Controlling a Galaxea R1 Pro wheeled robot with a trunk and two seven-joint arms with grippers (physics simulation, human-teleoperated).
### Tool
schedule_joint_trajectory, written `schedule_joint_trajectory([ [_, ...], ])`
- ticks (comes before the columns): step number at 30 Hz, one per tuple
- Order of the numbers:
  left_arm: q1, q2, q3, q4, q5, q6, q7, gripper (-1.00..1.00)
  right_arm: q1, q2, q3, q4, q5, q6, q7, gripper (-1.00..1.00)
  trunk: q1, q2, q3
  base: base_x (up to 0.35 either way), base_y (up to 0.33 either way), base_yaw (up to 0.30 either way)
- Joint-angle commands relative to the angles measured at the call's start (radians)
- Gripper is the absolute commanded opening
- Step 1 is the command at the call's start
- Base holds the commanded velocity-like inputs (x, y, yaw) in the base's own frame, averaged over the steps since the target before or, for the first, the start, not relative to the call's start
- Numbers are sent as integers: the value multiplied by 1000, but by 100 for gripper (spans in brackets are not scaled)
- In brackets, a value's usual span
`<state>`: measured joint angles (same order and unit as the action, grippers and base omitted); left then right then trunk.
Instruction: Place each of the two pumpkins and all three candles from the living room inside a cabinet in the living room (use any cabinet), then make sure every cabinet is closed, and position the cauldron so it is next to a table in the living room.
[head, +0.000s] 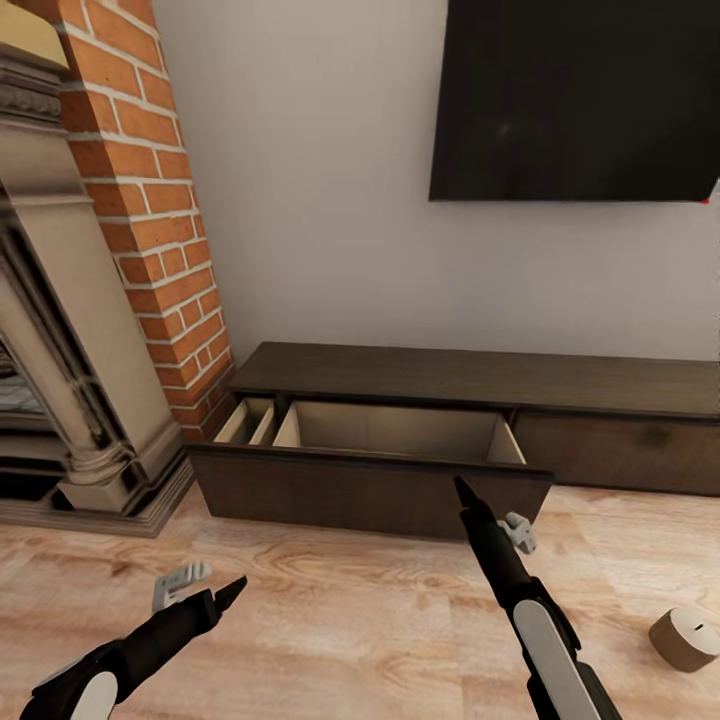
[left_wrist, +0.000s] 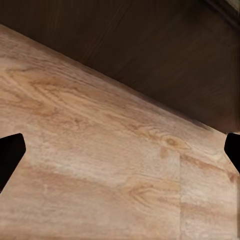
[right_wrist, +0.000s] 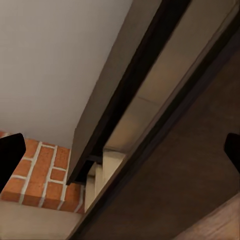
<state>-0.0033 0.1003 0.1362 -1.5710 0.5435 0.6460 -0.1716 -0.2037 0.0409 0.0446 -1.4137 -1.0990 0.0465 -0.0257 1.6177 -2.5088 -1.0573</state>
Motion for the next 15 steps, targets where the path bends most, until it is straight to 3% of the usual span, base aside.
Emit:
schedule_joint_trajectory([
  [1,-1,0,2,-1,3,6,-3,100,1,0,1,-2,-7,4,-3,100,-1,0,3,0,0,0],
  [15,0,1,14,-4,7,6,-3,100,4,4,36,-26,33,4,-1,100,-7,3,57,0,0,0],
])
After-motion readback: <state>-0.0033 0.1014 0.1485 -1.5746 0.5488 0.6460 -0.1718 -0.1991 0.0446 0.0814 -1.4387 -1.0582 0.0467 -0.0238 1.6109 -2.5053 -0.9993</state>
